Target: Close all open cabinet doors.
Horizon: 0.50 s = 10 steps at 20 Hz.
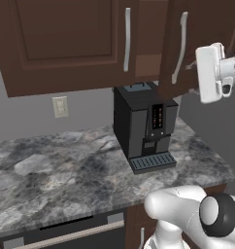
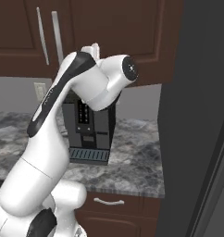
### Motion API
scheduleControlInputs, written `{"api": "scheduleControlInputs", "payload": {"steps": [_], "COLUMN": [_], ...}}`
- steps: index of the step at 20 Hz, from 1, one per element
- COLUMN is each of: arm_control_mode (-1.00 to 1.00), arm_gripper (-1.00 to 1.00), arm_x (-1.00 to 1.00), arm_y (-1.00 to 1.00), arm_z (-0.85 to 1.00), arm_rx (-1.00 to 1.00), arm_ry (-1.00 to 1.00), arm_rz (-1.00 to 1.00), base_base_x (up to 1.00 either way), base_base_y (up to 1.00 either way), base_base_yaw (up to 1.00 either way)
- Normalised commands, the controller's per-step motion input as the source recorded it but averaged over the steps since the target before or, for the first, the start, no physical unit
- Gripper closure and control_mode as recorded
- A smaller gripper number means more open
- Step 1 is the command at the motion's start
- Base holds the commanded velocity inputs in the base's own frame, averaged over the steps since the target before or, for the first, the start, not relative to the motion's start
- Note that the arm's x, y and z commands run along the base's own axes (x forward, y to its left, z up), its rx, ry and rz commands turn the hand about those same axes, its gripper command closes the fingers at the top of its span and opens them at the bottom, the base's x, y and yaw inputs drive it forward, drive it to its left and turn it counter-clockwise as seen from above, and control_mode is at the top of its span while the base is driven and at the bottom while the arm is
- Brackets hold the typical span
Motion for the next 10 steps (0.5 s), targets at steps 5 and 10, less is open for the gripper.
{"api": "scheduleControlInputs", "payload": {"steps": [5, 10], "arm_control_mode": [-1.0, -1.0], "arm_gripper": [-1.0, -1.0], "arm_x": [0.65, 0.66], "arm_y": [0.55, 0.5], "arm_z": [-0.1, -0.11], "arm_rx": [-0.05, -0.05], "arm_ry": [0.0, 0.0], "arm_rz": [-0.14, -0.19], "base_base_x": [0.0, 0.0], "base_base_y": [0.0, 0.0], "base_base_yaw": [0.0, 0.0]}}
